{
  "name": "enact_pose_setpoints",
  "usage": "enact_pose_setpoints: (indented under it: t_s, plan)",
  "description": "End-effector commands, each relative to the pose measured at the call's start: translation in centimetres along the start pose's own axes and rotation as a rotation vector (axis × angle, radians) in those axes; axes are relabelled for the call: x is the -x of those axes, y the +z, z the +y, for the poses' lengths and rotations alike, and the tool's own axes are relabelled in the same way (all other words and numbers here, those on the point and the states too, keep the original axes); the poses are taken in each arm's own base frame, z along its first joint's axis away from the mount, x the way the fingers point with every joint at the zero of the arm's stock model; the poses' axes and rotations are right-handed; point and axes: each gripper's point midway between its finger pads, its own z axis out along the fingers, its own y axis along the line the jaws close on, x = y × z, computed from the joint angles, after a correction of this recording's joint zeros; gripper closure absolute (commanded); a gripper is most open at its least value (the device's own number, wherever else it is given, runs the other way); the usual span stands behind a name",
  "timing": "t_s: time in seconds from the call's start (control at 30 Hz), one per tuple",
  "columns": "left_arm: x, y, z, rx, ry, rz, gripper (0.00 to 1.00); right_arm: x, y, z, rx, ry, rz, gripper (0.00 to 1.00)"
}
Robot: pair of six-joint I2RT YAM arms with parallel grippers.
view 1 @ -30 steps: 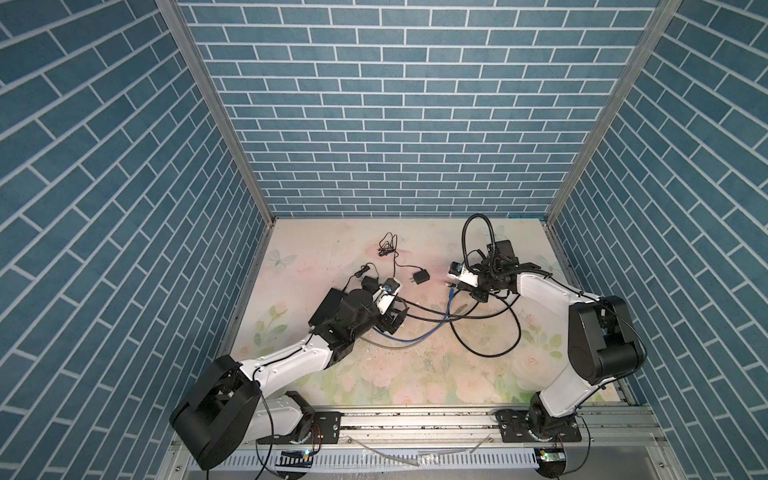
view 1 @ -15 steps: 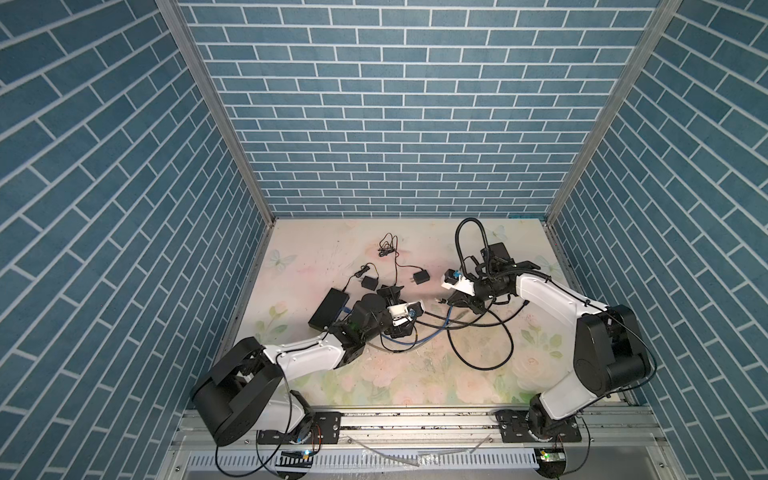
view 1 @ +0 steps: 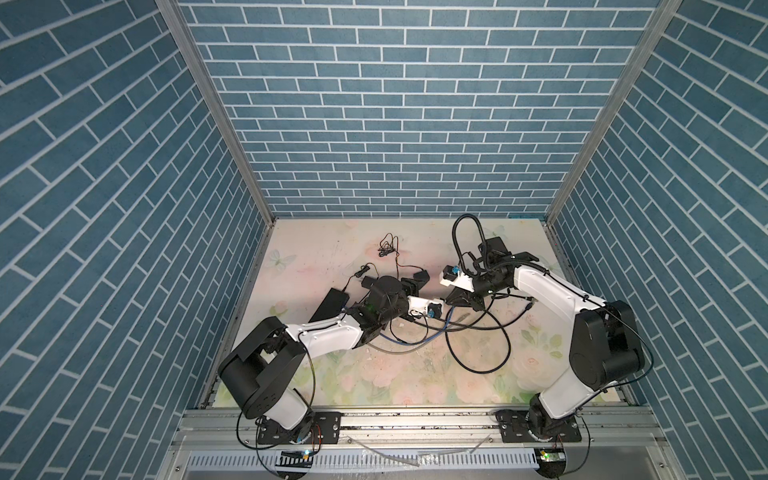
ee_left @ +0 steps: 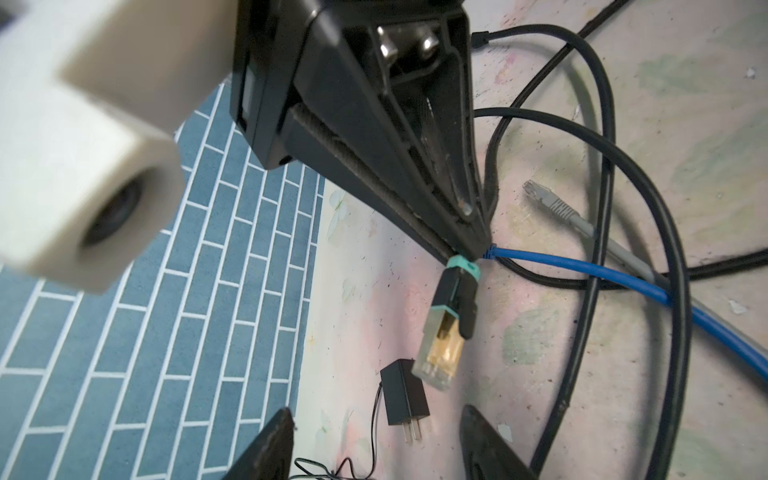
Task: Insert the plug into the switch port
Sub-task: 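Move the left gripper to grasp the cable below the gold plug while the right holds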
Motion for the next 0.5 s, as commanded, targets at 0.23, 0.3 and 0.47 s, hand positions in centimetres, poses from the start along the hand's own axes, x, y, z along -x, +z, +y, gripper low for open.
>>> enact_pose_setpoints:
  t_s: [0.23, 0.3, 0.47]
  plan:
    - [0.6, 2.3, -2.3, -0.081, 0.153, -0.01, 0.51, 1.6, -0.6, 0.6, 0.043, -0.043, -0.033, 1.0]
    - [0.8, 2.6, -2.1, -0.065, 0.162, -0.012, 0.54, 1.6, -0.7, 0.6, 0.04, -0.043, -0.03, 1.0]
    - [1.6, 3.0, -1.3, -0.04, 0.163, -0.035, 0.61, 1.6, -0.8, 0.6, 0.044, -0.042, -0.032, 1.0]
